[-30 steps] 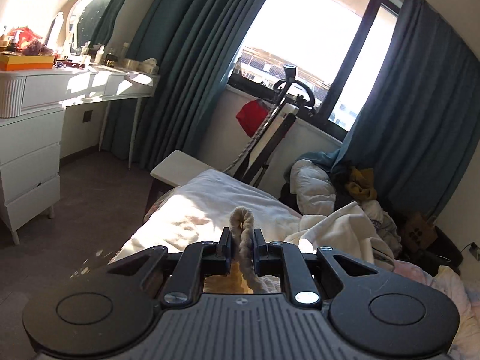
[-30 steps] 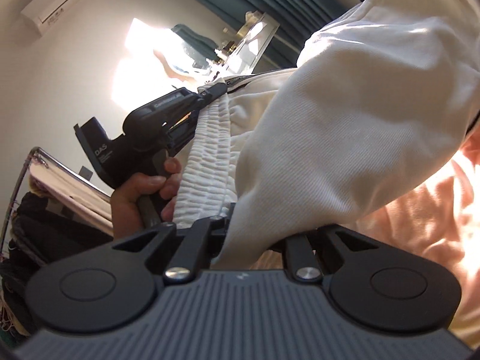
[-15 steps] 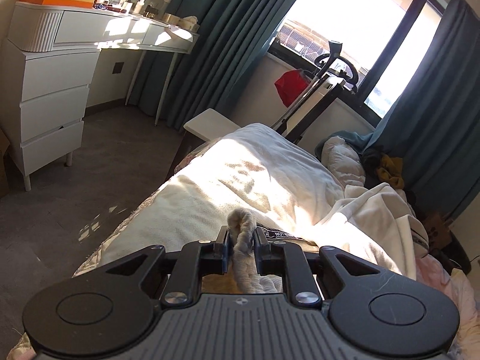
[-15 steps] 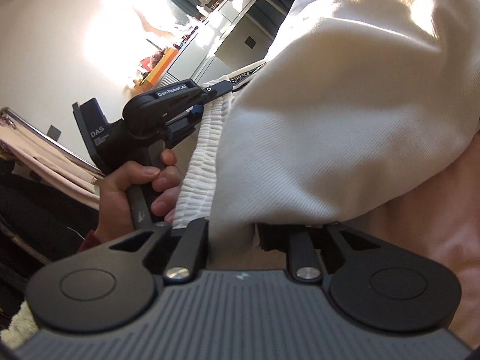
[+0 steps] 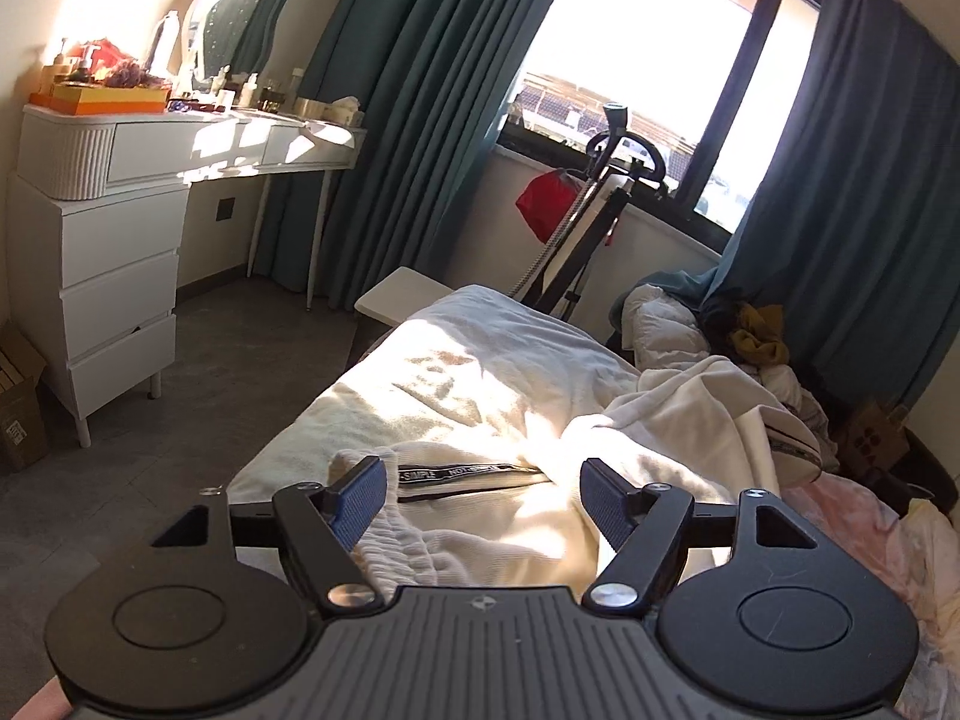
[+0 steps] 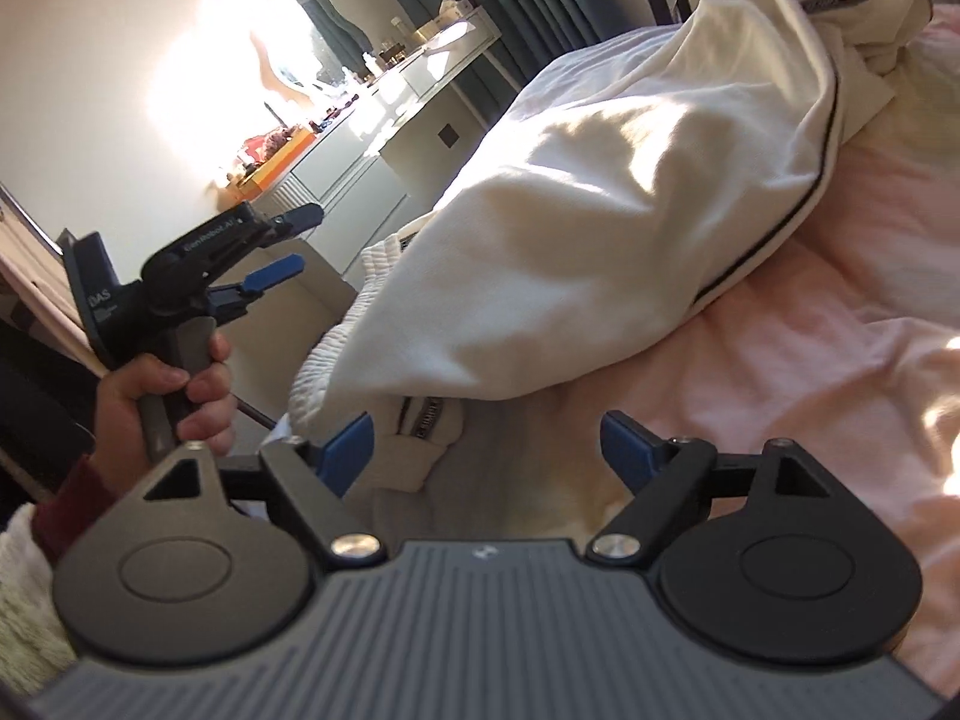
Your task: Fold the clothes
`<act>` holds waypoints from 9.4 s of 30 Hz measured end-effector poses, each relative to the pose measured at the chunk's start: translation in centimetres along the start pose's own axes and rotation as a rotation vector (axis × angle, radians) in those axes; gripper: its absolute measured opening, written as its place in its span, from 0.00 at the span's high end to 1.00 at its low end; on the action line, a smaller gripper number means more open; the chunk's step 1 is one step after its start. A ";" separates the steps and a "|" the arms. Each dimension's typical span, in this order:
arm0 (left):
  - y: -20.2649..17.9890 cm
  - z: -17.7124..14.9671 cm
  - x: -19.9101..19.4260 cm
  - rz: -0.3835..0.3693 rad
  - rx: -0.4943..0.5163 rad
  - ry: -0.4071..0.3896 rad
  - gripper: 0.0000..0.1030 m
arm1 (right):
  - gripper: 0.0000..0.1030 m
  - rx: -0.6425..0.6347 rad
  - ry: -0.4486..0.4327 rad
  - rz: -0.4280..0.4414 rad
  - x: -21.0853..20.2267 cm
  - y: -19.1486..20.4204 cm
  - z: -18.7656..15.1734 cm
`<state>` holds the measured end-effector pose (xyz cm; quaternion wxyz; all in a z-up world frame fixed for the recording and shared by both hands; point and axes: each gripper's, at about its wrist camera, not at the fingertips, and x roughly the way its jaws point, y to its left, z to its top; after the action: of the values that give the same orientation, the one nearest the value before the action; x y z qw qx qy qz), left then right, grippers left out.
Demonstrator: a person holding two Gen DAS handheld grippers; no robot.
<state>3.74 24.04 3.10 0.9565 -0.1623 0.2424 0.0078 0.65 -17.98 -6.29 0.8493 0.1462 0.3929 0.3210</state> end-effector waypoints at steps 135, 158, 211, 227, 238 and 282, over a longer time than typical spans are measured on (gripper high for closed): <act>-2.5 -2.3 6.0 -0.144 -0.299 0.159 0.25 | 0.92 0.877 -0.968 -0.528 -23.5 -35.7 -5.1; 6.6 0.8 22.3 0.051 -0.245 0.278 0.92 | 0.92 0.685 -0.989 -0.852 -23.2 -36.7 -1.2; 6.9 -8.1 9.7 -0.038 -0.903 0.430 0.28 | 0.92 0.778 -1.004 -0.743 -25.5 -36.3 -3.7; 5.4 -2.6 1.3 -0.057 -0.787 0.121 0.91 | 0.92 0.764 -0.963 -0.705 -24.9 -35.7 -3.9; 8.3 -6.5 -4.4 0.088 -0.843 -0.026 0.91 | 0.90 0.946 -0.792 -0.550 -24.7 -32.9 -6.1; 6.5 -8.7 1.4 -0.090 -0.859 0.149 0.70 | 0.83 1.049 -1.011 -0.899 -30.2 -39.2 -10.9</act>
<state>0.31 27.40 -6.76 0.7815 -0.5559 0.2780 0.0544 -5.46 -67.41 -15.63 0.7916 0.4762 0.0853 -0.3733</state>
